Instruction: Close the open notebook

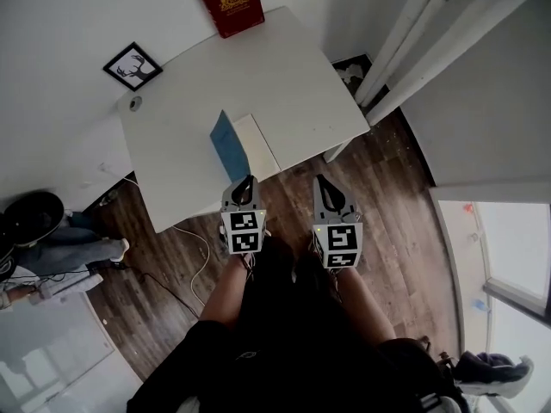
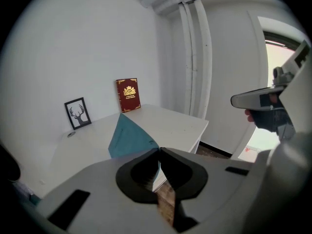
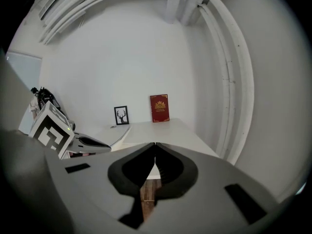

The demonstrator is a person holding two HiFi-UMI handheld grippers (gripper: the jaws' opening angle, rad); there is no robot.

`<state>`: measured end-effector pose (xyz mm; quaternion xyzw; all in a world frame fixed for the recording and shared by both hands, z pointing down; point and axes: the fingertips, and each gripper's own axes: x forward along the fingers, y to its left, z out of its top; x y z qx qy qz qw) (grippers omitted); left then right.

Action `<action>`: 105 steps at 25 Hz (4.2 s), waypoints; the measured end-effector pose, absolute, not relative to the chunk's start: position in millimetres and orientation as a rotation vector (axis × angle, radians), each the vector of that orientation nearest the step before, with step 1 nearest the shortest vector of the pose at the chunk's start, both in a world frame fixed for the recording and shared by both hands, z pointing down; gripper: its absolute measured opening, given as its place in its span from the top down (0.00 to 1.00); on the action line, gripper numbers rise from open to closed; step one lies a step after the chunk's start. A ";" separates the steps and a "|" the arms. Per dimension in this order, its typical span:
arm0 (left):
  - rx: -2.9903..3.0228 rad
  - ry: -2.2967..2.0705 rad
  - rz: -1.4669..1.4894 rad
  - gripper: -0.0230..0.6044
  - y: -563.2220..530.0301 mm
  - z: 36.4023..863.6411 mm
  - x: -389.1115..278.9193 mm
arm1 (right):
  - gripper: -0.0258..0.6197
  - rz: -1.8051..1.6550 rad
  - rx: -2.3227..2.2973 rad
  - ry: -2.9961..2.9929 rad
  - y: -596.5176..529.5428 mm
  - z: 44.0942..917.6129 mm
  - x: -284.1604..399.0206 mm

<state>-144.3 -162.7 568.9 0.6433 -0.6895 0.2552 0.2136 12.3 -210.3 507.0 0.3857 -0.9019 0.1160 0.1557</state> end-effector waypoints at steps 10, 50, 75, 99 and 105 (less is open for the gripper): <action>1.832 -1.785 0.809 0.94 -176.8 599.2 -116.7 | 0.93 0.361 1.206 -2.528 -217.6 513.2 40.4; 1.815 -1.561 1.267 0.92 -189.7 669.5 -87.5 | 0.93 0.411 1.355 -2.447 -222.7 522.8 92.0; 1.900 -1.643 1.063 0.94 -185.9 620.0 -47.4 | 0.93 0.431 1.211 -2.520 -208.4 522.5 84.9; 2.188 -2.069 0.121 0.96 -156.5 396.9 -15.7 | 0.93 -0.032 1.022 -2.905 -187.5 394.4 52.2; 2.196 -2.141 0.070 0.96 -146.5 367.8 -23.8 | 0.93 -0.117 0.918 -2.999 -170.6 356.5 31.7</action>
